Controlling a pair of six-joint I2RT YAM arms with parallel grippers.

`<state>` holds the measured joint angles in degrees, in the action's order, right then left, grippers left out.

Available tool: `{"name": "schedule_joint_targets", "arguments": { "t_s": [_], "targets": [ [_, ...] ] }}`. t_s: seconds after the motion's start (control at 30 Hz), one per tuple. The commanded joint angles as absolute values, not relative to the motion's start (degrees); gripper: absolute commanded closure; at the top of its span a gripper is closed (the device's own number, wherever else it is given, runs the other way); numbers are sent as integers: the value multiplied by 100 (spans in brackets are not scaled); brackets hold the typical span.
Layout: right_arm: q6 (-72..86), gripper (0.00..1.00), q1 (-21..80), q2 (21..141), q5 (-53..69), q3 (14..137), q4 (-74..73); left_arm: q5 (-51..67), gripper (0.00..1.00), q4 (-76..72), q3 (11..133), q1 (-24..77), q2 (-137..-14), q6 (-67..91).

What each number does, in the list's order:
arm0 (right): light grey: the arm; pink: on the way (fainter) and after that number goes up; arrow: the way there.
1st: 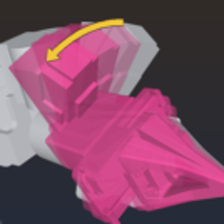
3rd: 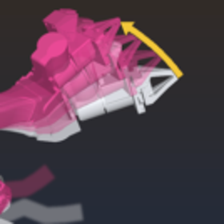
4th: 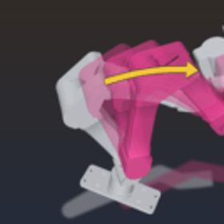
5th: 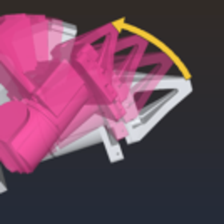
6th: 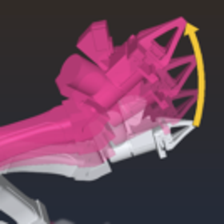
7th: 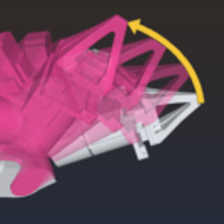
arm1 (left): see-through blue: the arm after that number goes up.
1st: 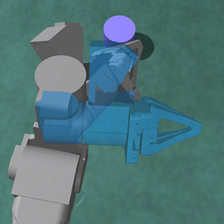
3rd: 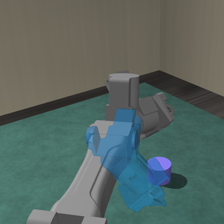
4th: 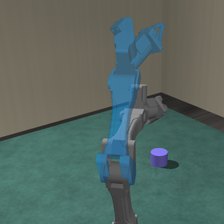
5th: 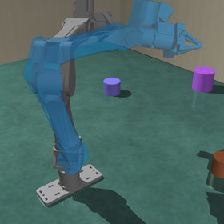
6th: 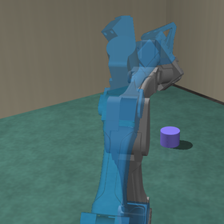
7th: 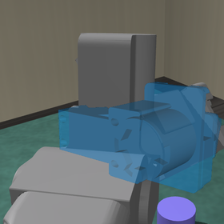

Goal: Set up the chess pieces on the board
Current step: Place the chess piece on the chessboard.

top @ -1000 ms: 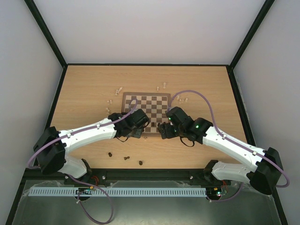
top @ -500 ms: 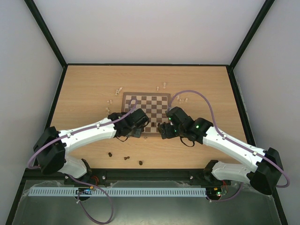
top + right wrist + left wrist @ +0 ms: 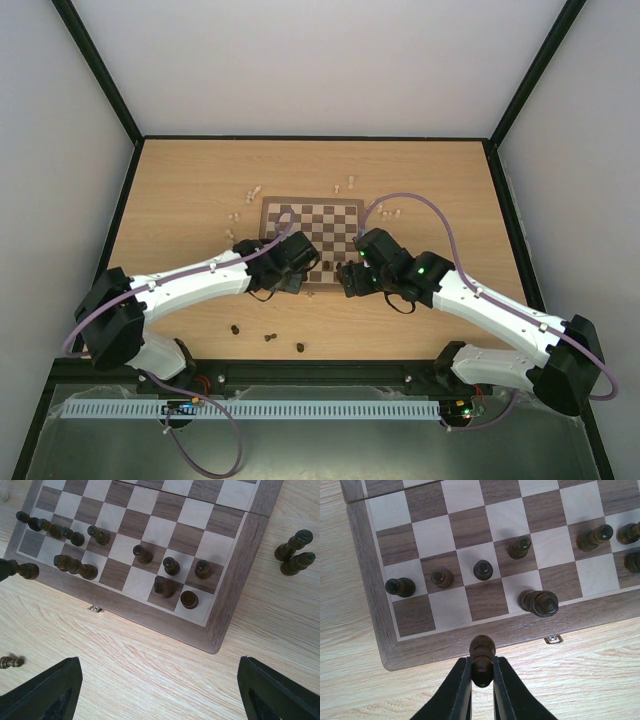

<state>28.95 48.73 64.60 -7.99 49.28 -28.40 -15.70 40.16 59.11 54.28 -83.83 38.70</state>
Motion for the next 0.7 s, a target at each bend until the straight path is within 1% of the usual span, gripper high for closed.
{"name": "schedule_joint_targets", "arguments": {
  "t_s": [0.0,0.3,0.5,0.67],
  "targets": [
    [2900,15,4852,6372,-845,4853,-2978,-1690,92,4020,6139,5389,-8569,3761],
    [2900,14,4852,6372,-854,4850,-2979,-1740,90,3884,6290,5371,-8970,3653],
    [2893,14,4851,6362,-842,4851,-2970,-1713,87,3757,6284,5277,-9142,3605],
    [2892,14,4852,6370,-851,4842,-2970,-1702,86,3678,6241,5240,-9182,3582]
  ]
}}
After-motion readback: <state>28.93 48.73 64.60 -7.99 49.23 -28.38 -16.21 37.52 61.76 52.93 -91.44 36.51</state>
